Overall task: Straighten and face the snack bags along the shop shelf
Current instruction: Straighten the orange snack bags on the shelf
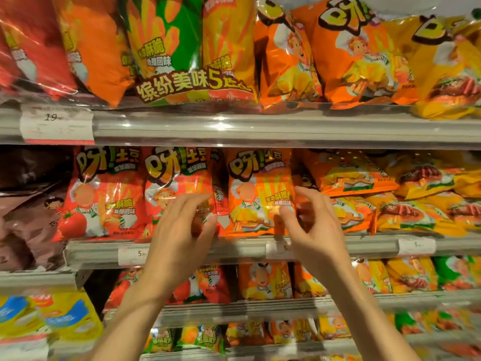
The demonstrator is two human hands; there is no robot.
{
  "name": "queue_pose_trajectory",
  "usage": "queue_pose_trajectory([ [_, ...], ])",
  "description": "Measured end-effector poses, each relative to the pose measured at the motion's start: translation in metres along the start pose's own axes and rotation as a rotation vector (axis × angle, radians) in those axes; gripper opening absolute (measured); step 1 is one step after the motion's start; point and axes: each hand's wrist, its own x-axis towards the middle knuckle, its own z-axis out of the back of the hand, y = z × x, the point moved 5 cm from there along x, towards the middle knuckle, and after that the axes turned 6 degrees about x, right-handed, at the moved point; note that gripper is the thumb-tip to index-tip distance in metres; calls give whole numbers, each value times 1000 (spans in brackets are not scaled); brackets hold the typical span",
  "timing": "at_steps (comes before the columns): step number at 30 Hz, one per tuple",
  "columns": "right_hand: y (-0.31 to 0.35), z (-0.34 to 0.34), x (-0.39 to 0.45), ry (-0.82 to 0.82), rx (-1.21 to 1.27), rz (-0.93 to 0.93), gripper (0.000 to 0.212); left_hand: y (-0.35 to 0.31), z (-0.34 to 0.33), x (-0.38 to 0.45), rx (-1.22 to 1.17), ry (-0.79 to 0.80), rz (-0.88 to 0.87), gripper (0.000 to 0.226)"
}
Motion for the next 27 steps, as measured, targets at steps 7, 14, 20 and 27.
queue_pose_trajectory([
  [7,-50,55,-51,-26,253,-296,8,-31,-45,-40,-500,162,290,22],
  [14,-105,107,-53,-23,295,-372,14,-65,-98,-62,-590,155,450,20],
  [20,-126,151,-22,29,255,-238,25,-110,-120,-46,-688,34,543,16],
  [27,-107,187,20,109,32,-22,32,-166,-113,-15,-513,-131,451,18],
])
